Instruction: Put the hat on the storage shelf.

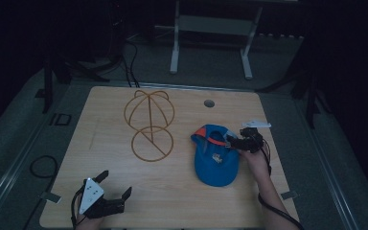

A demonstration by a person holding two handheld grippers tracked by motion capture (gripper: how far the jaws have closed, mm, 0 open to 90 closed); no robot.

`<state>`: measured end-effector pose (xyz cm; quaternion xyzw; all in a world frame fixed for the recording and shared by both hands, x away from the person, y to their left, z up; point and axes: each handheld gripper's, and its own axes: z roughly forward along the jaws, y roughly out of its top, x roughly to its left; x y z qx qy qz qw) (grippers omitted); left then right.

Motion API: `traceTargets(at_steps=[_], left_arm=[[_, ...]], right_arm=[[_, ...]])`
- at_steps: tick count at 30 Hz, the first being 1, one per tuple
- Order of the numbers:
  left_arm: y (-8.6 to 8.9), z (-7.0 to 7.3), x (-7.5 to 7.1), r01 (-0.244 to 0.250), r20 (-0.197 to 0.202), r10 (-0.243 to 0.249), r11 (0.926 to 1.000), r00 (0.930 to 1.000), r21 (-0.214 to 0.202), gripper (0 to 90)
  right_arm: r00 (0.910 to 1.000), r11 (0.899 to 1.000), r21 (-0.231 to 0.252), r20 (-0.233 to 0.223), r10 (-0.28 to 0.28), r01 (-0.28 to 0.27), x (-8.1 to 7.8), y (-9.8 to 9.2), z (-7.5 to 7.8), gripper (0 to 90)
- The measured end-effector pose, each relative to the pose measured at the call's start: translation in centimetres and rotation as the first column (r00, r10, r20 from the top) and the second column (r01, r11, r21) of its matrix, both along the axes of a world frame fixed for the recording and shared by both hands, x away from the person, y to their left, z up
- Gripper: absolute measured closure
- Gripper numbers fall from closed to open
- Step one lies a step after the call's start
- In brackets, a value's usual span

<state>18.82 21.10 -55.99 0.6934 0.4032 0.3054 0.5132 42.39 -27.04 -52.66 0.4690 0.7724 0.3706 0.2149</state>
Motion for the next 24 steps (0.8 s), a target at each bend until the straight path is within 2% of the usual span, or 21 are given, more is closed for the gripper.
traceTargets(at_steps=[5,7,11,13,17,20,21,23,24], left_arm=[[0.0,0.0,0.0,0.003,-0.003,-0.003,1.0,1.0,-0.007,2.6],[0.0,0.0,0.0,-0.003,-0.005,0.003,1.0,1.0,-0.005,2.6],[0.1,0.1,0.0,-0.006,-0.013,0.006,1.0,0.9999,0.001,2.6],[0.1,0.1,0.0,-0.01,-0.012,0.01,1.0,0.9999,0.0,2.6],[0.1,0.1,0.0,-0.007,-0.017,0.007,1.0,0.9998,0.0,2.6],[0.0,0.1,0.0,-0.007,-0.02,0.007,0.9999,0.9998,0.014,2.6],[0.0,0.1,0.0,-0.009,-0.018,0.009,0.9999,0.9998,0.012,2.6],[0.0,0.1,0.0,-0.01,-0.021,0.01,0.9999,0.9997,0.01,2.6],[0.0,0.1,0.0,-0.01,-0.021,0.01,0.9999,0.9997,0.01,2.6]], right_arm=[[0.9996,1.0,-0.017,-0.027,-0.003,0.003,1.0,0.4,-0.8,31.4],[0.9993,1.0,-0.006,-0.037,-0.003,0.003,1.3,0.6,-1.1,32.0],[0.9981,1.0,-0.015,-0.062,0.005,-0.006,1.8,1.0,-1.9,34.5],[0.9973,1.0,-0.028,-0.073,0.008,-0.01,1.9,1.2,-2.3,38.3],[0.9976,0.998,-0.066,-0.066,0.019,-0.024,1.9,1.6,-2.8,48.8],[0.9964,0.997,-0.062,-0.077,0.036,-0.041,2.0,1.8,-2.9,57.2],[0.9962,0.996,-0.077,-0.078,0.04,-0.046,2.0,1.8,-2.9,61.2],[0.9955,0.995,-0.08,-0.082,0.048,-0.054,2.0,1.9,-2.8,71.6],[0.9955,0.995,-0.08,-0.082,0.048,-0.054,2.0,1.9,-2.8,71.6]])
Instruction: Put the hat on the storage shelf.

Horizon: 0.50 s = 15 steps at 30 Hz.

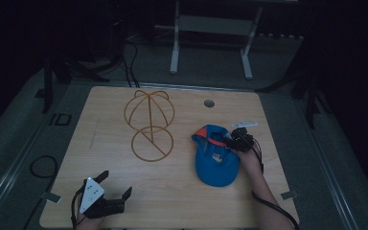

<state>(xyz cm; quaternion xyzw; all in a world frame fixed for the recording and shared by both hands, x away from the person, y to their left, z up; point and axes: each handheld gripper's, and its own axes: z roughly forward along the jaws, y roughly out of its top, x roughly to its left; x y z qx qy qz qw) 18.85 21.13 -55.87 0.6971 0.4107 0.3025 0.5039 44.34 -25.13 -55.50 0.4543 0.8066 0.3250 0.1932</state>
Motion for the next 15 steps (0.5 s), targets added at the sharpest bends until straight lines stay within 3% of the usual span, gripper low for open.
traceTargets(at_steps=[1,2,3,7,15], left_arm=[[0.0,0.0,0.0,-0.002,-0.001,0.002,1.0,1.0,0.001,2.6],[0.0,0.0,0.0,0.001,-0.006,-0.001,1.0,1.0,-0.001,2.6],[0.0,0.0,0.0,-0.004,-0.007,0.004,1.0,1.0,0.0,2.6],[0.0,0.0,0.1,-0.001,-0.01,0.001,1.0,0.9999,-0.007,2.6],[0.1,0.0,0.1,-0.002,-0.014,0.002,0.9999,0.9999,-0.016,2.7]], right_arm=[[1.0,1.0,-0.002,0.003,0.003,-0.003,0.0,0.1,0.0,77.4],[0.9999,0.999,-0.037,0.011,0.003,-0.003,-0.2,0.3,0.0,85.7],[0.9999,0.999,-0.037,0.001,0.016,-0.016,-0.1,0.3,0.1,87.1],[0.9988,0.998,-0.044,-0.011,0.047,-0.047,-0.2,0.4,0.5,88.5],[0.9939,0.996,0.002,0.067,0.087,-0.088,-1.4,0.7,4.5,89.1]])
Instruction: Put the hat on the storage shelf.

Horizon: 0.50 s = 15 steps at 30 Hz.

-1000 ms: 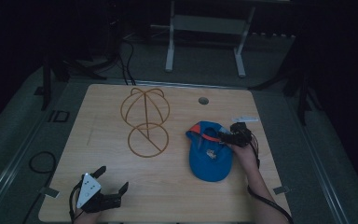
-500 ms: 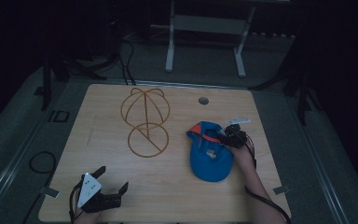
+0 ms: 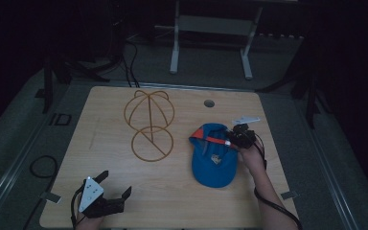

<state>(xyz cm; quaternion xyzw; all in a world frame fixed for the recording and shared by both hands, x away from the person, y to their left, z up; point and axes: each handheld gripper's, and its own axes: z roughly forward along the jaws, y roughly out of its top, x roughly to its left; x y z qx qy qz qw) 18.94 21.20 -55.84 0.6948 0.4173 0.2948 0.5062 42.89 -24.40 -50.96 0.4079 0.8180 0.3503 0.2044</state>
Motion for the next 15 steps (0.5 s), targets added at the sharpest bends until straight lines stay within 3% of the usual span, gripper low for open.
traceTargets(at_steps=[6,15], left_arm=[[0.0,0.0,0.0,-0.001,-0.002,0.001,1.0,1.0,0.001,2.7],[-0.1,0.1,0.1,0.006,-0.019,-0.006,0.9997,0.9998,-0.026,2.7]], right_arm=[[0.9964,0.999,0.009,0.069,0.049,-0.049,-1.4,0.4,2.7,89.2],[0.9799,0.992,0.009,0.157,0.123,-0.126,-3.6,0.9,6.7,89.2]])
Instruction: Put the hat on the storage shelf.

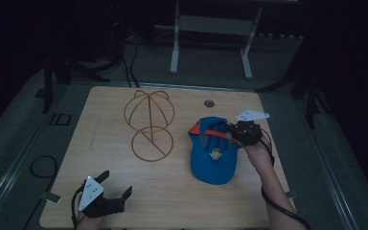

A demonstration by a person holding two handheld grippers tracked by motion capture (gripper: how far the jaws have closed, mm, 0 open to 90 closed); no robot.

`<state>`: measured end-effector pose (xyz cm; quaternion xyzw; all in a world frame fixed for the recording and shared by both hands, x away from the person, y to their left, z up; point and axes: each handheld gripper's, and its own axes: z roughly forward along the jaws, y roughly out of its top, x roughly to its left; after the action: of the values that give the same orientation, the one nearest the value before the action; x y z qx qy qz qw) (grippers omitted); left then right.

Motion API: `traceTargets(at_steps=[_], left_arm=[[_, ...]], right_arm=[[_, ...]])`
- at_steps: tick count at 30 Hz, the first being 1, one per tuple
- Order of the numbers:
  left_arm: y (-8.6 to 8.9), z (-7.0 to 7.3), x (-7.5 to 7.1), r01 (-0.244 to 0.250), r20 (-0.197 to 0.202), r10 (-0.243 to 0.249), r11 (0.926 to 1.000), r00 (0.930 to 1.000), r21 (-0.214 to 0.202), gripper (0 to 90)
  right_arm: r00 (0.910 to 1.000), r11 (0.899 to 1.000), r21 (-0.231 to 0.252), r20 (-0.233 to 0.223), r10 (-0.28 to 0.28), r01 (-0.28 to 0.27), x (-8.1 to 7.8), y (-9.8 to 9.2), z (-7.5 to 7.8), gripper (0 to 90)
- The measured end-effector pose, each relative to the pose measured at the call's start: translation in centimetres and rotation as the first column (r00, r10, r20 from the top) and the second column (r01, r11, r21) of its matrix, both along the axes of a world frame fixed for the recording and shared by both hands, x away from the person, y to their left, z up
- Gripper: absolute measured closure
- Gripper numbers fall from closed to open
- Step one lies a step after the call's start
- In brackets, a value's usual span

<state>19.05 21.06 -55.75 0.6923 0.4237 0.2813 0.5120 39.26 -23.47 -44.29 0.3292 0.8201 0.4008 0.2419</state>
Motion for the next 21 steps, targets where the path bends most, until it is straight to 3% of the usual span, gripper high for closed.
traceTargets(at_steps=[6,11,14,18,21], left_arm=[[-0.5,0.4,0.0,0.009,-0.007,-0.01,0.9996,0.9999,-0.025,2.7],[-1.0,0.8,0.1,0.022,-0.018,-0.023,0.9991,0.9996,-0.036,2.7],[-1.0,1.1,0.3,0.039,-0.031,-0.042,0.9956,0.9987,-0.085,2.7],[-1.5,1.6,0.4,0.044,-0.013,-0.045,0.9973,0.9989,-0.059,2.7],[-2.2,2.2,0.3,0.064,-0.003,-0.064,0.9969,0.998,-0.045,2.7]], right_arm=[[0.9978,0.999,0.018,0.057,0.033,-0.034,-1.6,0.0,2.3,89.3],[0.991,0.997,0.033,0.118,0.064,-0.068,-3.2,-0.1,4.4,89.3],[0.9848,0.996,0.03,0.154,0.08,-0.085,-4.3,-0.1,5.7,89.3],[0.9748,0.993,0.027,0.195,0.109,-0.116,-5.9,0.1,7.1,89.3],[0.9721,0.991,0.035,0.203,0.118,-0.127,-6.9,0.3,7.6,89.3]])
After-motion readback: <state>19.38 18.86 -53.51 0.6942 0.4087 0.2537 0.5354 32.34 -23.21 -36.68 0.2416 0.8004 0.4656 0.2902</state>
